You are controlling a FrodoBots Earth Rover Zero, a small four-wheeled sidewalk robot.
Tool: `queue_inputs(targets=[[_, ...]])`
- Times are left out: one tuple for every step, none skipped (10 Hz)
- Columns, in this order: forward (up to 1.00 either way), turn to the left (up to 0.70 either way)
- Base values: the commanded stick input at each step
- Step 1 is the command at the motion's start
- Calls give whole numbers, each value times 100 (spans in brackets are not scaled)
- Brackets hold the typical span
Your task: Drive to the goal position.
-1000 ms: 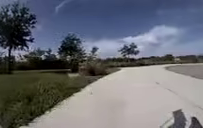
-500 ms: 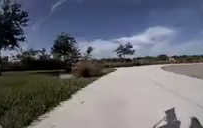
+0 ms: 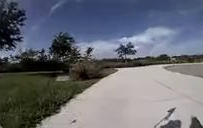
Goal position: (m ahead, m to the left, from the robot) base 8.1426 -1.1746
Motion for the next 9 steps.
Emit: queue_inputs(targets=[[85,-33],[85,-33],[85,-33],[85,-33],[85,-13],[85,0],[85,0],[85,0],[85,0]])
